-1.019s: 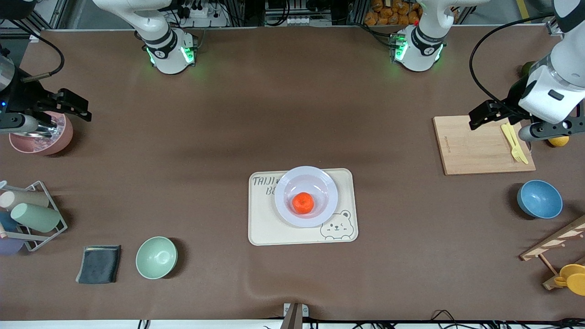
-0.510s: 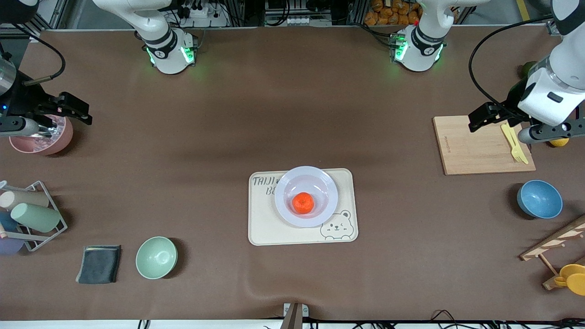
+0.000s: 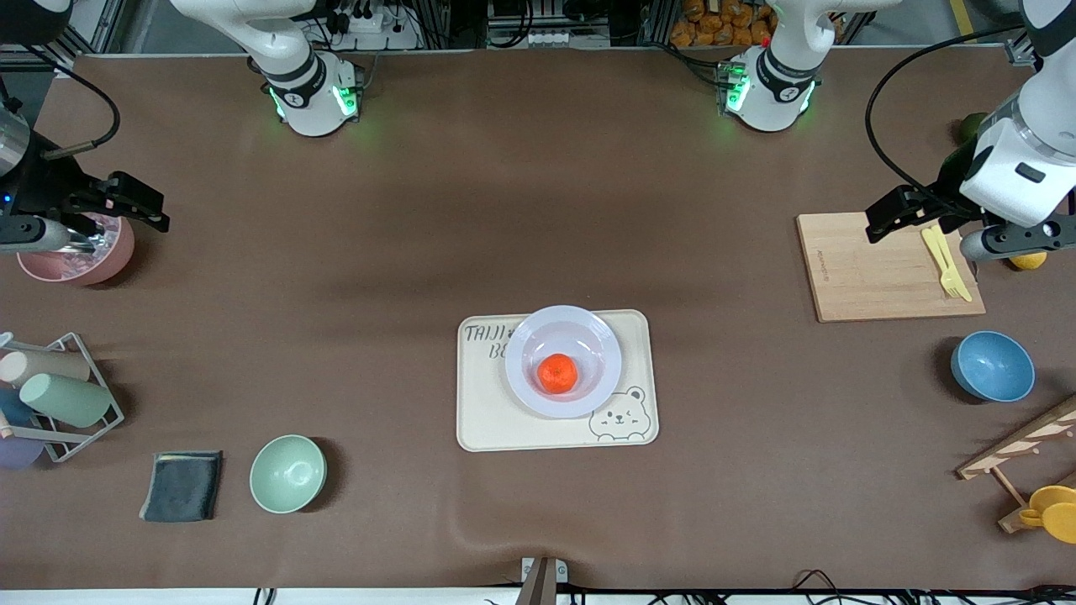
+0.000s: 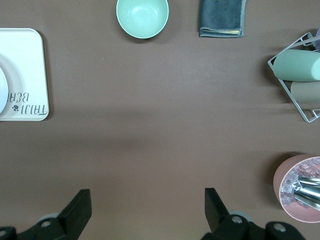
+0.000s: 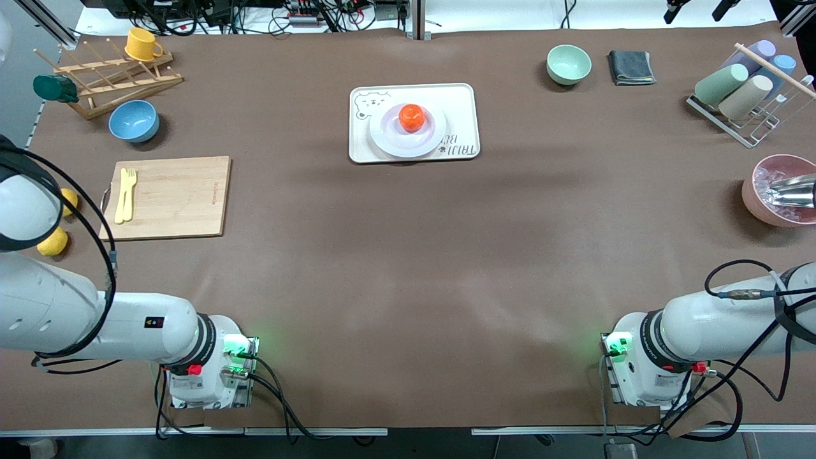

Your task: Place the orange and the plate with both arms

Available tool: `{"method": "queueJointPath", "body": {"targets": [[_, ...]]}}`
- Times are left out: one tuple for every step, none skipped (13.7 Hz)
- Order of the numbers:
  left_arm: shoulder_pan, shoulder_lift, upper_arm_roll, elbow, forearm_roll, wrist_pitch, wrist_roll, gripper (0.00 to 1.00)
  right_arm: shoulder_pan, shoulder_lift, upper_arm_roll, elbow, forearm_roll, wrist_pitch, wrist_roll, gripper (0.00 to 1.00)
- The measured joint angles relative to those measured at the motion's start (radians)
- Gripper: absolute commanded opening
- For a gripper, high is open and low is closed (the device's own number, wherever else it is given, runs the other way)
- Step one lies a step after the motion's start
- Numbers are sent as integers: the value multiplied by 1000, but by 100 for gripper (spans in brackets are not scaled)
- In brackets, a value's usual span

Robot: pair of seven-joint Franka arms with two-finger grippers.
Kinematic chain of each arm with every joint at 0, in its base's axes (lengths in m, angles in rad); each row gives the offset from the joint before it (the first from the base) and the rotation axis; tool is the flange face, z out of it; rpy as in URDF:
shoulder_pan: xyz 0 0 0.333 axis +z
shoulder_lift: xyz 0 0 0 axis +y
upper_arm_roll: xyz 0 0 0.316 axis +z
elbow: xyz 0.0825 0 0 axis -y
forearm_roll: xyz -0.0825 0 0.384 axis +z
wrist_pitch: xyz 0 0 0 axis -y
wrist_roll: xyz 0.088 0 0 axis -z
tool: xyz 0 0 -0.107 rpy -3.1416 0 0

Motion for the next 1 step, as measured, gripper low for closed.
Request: {"method": "queueJointPath", "body": {"targets": [[0, 0, 0, 1, 1, 0, 0, 100, 0, 0, 0, 0, 0, 0, 0, 100]]}}
